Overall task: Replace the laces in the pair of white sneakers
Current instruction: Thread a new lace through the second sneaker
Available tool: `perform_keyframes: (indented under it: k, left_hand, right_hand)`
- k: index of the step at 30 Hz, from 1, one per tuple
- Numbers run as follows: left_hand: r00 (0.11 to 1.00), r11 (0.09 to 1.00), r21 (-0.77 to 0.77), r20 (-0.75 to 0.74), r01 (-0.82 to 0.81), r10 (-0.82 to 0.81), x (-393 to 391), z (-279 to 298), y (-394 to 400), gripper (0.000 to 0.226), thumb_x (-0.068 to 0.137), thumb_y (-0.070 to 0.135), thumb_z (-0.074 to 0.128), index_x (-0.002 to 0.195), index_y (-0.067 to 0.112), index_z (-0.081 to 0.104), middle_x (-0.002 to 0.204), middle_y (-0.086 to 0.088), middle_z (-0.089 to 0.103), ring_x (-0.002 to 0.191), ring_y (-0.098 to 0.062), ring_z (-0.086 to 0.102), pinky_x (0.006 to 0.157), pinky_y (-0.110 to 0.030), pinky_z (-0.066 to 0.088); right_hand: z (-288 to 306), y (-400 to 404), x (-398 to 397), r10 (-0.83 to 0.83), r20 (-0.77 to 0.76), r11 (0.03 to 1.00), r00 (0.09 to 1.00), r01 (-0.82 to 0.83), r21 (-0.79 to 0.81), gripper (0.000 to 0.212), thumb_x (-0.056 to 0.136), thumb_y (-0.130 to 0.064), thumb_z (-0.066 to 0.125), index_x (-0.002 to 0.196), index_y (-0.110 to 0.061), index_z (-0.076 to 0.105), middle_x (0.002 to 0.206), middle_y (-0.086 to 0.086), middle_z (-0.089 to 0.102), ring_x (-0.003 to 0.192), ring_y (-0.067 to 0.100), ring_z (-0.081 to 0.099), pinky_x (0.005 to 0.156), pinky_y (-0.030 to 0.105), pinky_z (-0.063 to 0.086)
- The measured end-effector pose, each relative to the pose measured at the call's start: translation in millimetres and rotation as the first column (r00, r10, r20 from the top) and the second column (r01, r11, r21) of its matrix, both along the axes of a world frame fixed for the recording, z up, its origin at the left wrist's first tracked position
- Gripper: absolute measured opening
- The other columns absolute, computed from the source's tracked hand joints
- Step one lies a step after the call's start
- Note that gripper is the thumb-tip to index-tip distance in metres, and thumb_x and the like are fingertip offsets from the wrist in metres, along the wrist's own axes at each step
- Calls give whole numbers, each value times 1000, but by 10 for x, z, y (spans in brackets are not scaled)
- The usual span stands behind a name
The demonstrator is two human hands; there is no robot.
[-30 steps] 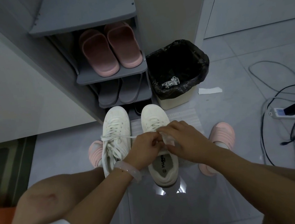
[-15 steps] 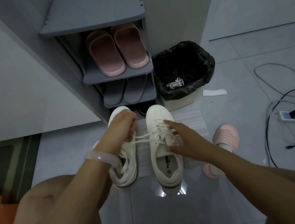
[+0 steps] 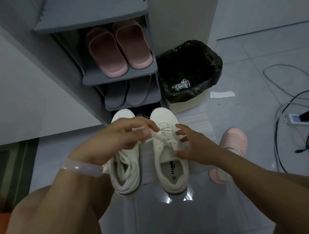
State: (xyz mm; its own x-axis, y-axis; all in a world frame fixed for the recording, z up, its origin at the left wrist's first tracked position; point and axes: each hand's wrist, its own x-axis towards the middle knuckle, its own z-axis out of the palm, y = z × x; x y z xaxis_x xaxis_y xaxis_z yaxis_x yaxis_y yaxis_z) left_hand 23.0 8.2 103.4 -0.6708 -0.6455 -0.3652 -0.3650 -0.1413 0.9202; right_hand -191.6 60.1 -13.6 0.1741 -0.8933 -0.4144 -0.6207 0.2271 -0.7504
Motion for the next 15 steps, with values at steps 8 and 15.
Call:
perform_keyframes:
  k: [8,15]
  left_hand:
    - [961,989,74,254,-128,106,-61,-218,-44,48,94,20,49,46,17,48,50,-3,57,32,-8,28,36,-17,21]
    - [784,938,-348,579,-11,224,-150,-625,-41,38,92,32,49,59,14,43,54,4,55,48,-1,45,46,-12,35]
  right_hand:
    - [39,20,16,11,-23,1000,1000,-11,-7,83,77,-37,72,144,-21,26,138,-5,43,113,7,46,93,23,39]
    - [119,4,71,-63,-71,988,996,52,-145,10,87,-29,63,87,-19,58,86,-6,56,79,7,54,67,13,41]
